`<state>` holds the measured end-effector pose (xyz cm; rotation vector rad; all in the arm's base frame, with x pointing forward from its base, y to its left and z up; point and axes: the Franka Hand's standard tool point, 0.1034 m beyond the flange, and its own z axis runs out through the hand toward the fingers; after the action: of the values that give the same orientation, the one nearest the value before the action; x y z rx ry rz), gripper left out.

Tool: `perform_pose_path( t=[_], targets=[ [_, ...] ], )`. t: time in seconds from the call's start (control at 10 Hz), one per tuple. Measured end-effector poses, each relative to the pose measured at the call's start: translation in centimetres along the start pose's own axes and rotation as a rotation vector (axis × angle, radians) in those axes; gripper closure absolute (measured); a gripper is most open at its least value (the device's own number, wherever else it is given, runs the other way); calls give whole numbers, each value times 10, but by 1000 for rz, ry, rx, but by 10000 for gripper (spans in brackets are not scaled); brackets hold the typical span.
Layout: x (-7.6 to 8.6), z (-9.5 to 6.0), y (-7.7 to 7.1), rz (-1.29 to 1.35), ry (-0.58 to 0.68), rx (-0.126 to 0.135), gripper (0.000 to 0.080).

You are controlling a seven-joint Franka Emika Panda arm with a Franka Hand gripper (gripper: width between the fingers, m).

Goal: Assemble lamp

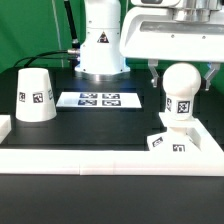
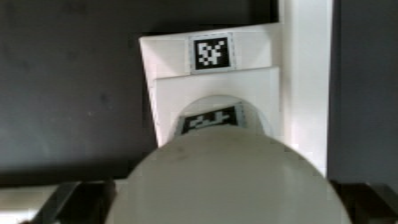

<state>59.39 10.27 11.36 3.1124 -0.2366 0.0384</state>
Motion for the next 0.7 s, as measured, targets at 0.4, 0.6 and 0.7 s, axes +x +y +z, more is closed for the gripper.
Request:
perform_pose_path(
  t=[0.4,0.6,0.7],
  targets=[
    [-1,0,-1,288,-1,0,222],
    [-1,0,-3,510,-8,10,222],
    [-2,0,-5,625,-19,23,222]
  ],
)
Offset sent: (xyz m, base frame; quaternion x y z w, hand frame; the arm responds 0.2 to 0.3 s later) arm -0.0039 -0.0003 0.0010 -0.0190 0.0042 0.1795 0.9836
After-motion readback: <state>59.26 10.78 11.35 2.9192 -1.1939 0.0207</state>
